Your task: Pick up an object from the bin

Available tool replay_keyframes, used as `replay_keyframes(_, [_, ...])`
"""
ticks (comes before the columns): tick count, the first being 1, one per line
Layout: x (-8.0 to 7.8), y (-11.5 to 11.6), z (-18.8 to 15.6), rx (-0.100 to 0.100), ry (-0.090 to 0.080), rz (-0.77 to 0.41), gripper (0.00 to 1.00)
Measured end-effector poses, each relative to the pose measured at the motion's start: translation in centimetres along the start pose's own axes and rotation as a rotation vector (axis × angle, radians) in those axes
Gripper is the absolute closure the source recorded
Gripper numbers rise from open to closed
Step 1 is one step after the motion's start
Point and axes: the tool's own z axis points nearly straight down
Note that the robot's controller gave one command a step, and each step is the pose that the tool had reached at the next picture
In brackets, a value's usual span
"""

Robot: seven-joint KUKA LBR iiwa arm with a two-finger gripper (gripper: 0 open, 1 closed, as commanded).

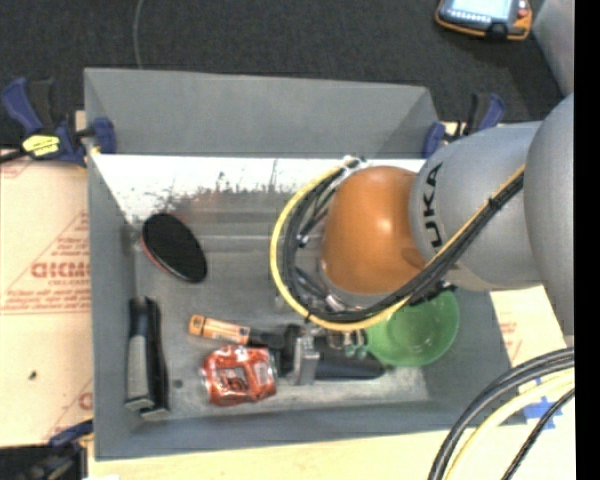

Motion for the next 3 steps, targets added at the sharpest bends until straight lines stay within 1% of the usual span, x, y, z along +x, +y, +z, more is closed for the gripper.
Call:
replay_keyframes(1, [-0.2,0.0,-0.4,-0.001,-0.008,0.004,0.0])
replay_keyframes(2, [-3.0,-2.4,5.7,-0.001,-0.006,0.21,0.0])
replay_keyframes(3, [-3.0,-1.3,5.7,0.0,-0.009,0.122,0.0])
